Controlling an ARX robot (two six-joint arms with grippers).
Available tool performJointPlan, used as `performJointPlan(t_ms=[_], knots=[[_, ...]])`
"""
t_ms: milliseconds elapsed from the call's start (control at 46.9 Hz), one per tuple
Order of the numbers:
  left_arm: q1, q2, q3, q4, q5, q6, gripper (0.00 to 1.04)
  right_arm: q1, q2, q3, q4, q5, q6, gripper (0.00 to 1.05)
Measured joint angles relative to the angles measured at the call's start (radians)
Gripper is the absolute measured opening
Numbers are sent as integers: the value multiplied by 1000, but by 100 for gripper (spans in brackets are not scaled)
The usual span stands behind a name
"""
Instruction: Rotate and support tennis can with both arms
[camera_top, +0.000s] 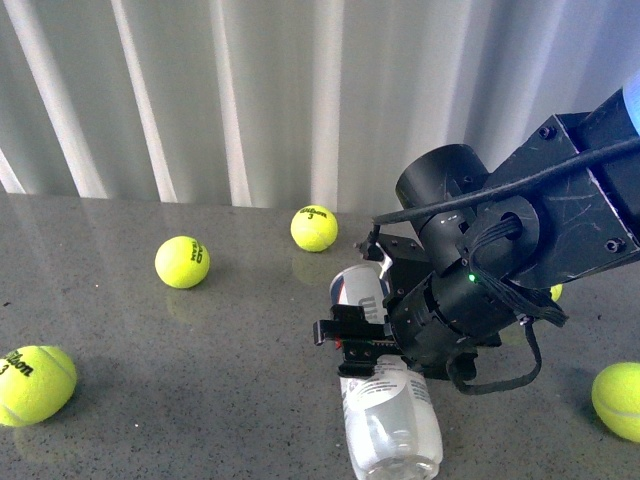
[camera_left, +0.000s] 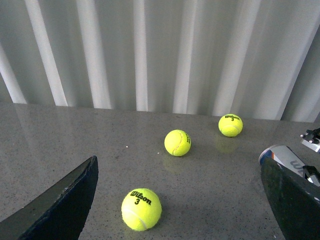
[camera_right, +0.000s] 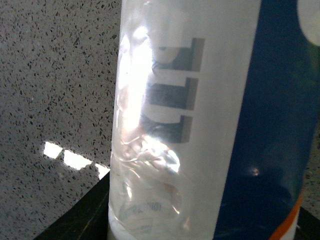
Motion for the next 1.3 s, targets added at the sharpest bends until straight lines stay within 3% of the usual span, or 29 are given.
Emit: performJointPlan(t_ms=[128,298,341,426,511,596,724,916,1299], knots=[[0,0,0,0,0,0,98,-1,-34,-35,23,33,-108,49],[0,0,0,0,0,0,98,-3,-122,-115,119,68,-435,34],[0,0,0,0,0,0,98,-6,-161,-150,180,47,-615,30],[0,0,0,0,0,0,98,-10,-208,-182,230,-11,-815,26],[0,0,0,0,0,0,98,-12,-243,-193,223,-72,-1062,23],[0,0,0,0,0,0,98,-14,-254,-192,183,-112,-1428,18],[0,0,0,0,0,0,98,-20,-211,-175,139,-118,-1727,13],[0,0,0,0,0,0,98,-31,-137,-149,119,-119,-1890,12],[0,0,0,0,0,0,98,-32,-61,-152,174,-130,-1875,10]])
